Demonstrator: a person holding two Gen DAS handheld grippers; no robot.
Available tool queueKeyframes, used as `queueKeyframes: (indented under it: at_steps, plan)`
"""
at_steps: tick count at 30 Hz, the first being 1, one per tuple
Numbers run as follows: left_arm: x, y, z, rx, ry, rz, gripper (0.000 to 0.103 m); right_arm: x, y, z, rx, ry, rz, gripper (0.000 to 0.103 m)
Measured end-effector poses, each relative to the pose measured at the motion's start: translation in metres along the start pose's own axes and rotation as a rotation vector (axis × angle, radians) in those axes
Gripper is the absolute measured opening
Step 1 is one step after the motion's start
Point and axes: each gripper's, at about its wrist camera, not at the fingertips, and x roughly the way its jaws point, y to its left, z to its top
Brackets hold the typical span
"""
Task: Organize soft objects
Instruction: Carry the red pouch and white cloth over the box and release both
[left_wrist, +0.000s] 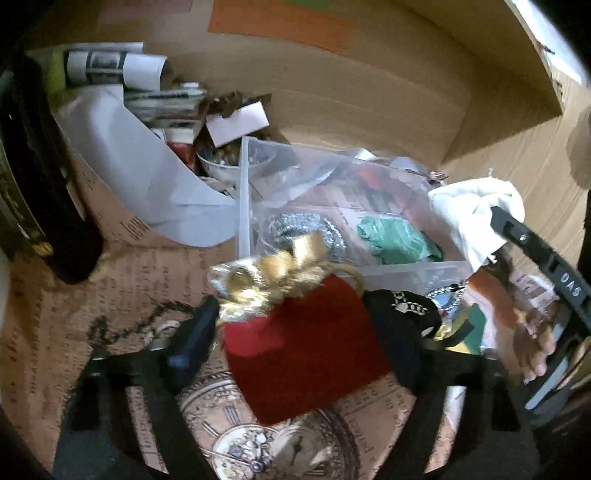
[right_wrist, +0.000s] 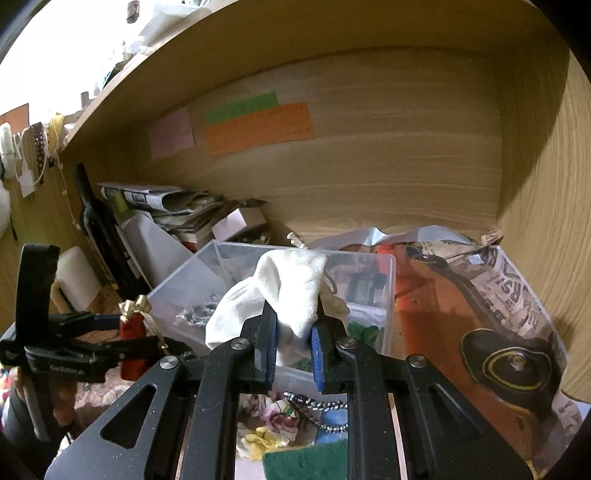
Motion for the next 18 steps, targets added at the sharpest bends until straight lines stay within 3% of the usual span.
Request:
queueKeyframes:
  at_steps: [5,6,8,18]
  plan:
    - [-0.016,0.001,-0.003,0.002,-0.048,-0.004,0.038,0.002,-0.002,0.000,0.003,0.004,-0.007,0.014]
    - [-0.021,0.001,-0.004,0.004,-0.058,-0.005,0.036,0.002,-0.002,0.000,0.004,0.003,-0.009,0.014]
    - [-0.030,-0.002,-0.003,0.029,-0.082,0.006,0.013,0.002,-0.003,0.001,0.007,0.000,-0.009,0.015]
    - [-0.069,-0.020,0.026,0.082,-0.223,0.037,0.013,0.000,-0.003,0.016,-0.013,-0.029,-0.011,0.015]
